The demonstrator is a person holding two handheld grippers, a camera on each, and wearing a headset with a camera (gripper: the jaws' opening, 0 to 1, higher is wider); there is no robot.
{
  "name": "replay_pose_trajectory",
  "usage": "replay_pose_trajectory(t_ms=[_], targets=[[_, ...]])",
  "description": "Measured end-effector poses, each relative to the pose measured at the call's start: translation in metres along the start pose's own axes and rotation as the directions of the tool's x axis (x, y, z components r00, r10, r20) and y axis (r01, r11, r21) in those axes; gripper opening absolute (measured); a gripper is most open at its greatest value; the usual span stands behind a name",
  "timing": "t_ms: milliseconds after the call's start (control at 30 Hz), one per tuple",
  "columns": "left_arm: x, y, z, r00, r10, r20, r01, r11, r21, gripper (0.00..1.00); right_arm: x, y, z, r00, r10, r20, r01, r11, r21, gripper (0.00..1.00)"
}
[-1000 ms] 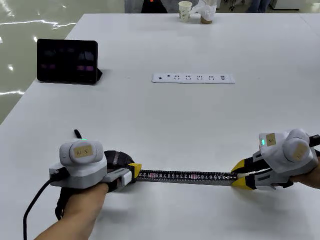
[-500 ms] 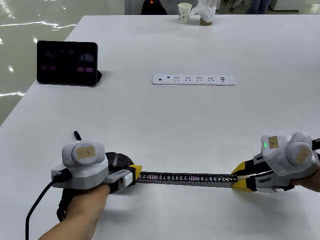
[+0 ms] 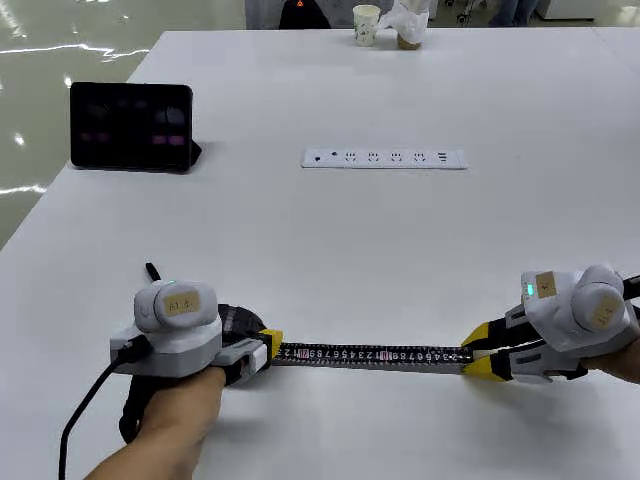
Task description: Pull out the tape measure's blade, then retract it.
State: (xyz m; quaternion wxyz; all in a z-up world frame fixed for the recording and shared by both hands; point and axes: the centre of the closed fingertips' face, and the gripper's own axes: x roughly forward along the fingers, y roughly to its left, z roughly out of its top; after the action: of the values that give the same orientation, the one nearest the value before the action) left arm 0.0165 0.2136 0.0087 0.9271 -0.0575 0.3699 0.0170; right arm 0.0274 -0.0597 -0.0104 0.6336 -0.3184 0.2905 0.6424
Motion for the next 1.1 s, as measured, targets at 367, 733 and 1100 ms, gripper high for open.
replay_pose_trajectory(t_ms=[367,733,1100], targets=[[-0.0008,0.0014,-0.0004,0.9999,0.014,0.001,-0.014,1.0,0.015,0.61,0.0007,0.0,0.001,1.0,-0.001,-0.002,0.001,1.0,0.004,0.09],[-0.0006,0.0021,-0.0014,1.0,0.001,-0.007,-0.001,1.0,0.015,0.59,0.0015,0.0013,0.0022,1.0,-0.002,-0.006,0.002,1.0,0.003,0.09],[-0.0013,0.0014,-0.0016,0.9999,-0.007,-0.011,0.007,1.0,0.01,0.59,0.0011,0.0008,0.0018,0.9999,-0.001,-0.01,0.001,1.0,0.0,0.09]])
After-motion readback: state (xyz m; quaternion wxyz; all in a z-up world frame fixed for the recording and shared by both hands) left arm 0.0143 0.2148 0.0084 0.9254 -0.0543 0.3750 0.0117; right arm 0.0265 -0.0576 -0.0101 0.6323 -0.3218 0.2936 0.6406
